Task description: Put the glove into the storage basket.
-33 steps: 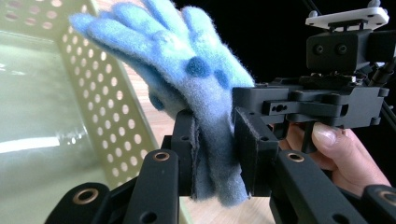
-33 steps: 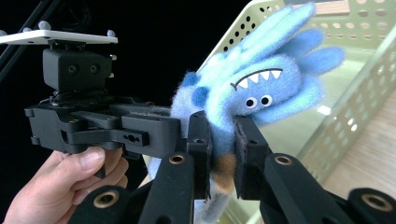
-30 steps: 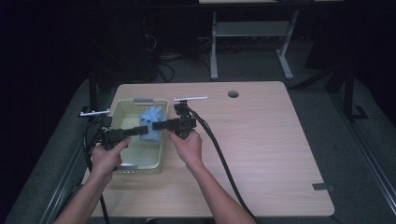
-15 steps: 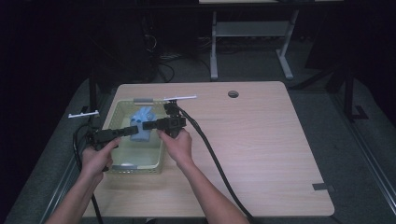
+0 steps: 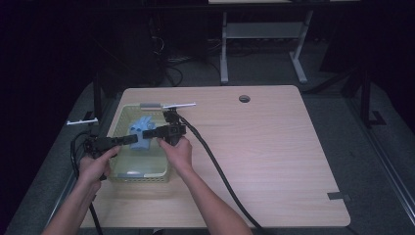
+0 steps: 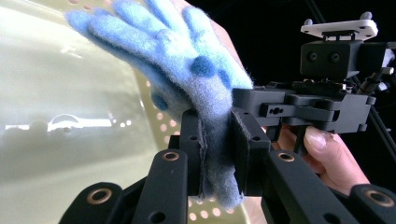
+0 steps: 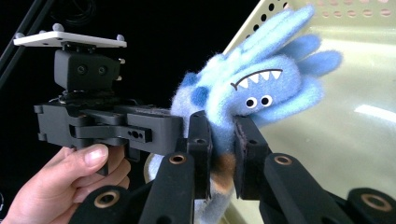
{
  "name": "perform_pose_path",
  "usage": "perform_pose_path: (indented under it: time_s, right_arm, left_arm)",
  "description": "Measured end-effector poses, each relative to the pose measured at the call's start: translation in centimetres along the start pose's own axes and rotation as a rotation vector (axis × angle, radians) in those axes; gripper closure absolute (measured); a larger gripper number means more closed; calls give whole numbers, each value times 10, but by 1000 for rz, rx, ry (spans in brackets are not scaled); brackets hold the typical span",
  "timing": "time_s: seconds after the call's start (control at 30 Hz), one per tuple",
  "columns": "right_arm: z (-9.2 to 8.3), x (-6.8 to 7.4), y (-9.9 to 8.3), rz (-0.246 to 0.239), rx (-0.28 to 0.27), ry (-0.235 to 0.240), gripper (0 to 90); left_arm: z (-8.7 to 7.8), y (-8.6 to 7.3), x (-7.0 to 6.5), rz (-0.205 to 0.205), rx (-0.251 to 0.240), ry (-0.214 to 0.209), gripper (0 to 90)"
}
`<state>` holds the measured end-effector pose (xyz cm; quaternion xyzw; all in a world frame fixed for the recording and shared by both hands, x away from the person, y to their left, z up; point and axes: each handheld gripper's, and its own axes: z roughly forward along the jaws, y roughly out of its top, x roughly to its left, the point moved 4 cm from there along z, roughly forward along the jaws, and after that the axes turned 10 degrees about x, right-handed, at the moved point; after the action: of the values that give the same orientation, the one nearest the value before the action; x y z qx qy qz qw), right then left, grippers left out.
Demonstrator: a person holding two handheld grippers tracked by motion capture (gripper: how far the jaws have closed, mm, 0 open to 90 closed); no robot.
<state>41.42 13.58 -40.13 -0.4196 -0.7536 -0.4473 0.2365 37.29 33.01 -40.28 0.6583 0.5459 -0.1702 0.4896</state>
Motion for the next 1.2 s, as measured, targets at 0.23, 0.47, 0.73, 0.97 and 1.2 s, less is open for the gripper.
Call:
perform_pose_path:
  time_s: [0.23, 0.47, 0.73, 0.97, 1.2]
  right_arm:
    - [8, -6, 0, 16, 14, -4, 789]
    - [16, -11, -2, 23, 33, -18, 785]
    - [22, -14, -5, 19, 63, -46, 776]
    - [24, -16, -6, 10, 74, -68, 768]
    - [25, -17, -9, 1, 78, -81, 766]
  left_arm:
    - [0, -2, 10, -23, 2, -3, 757]
    - [2, -4, 16, -38, 21, 23, 757]
    - [5, -8, 21, -35, 40, 46, 757]
    - [6, -9, 24, -43, 55, 58, 758]
    - [8, -11, 28, -51, 55, 50, 758]
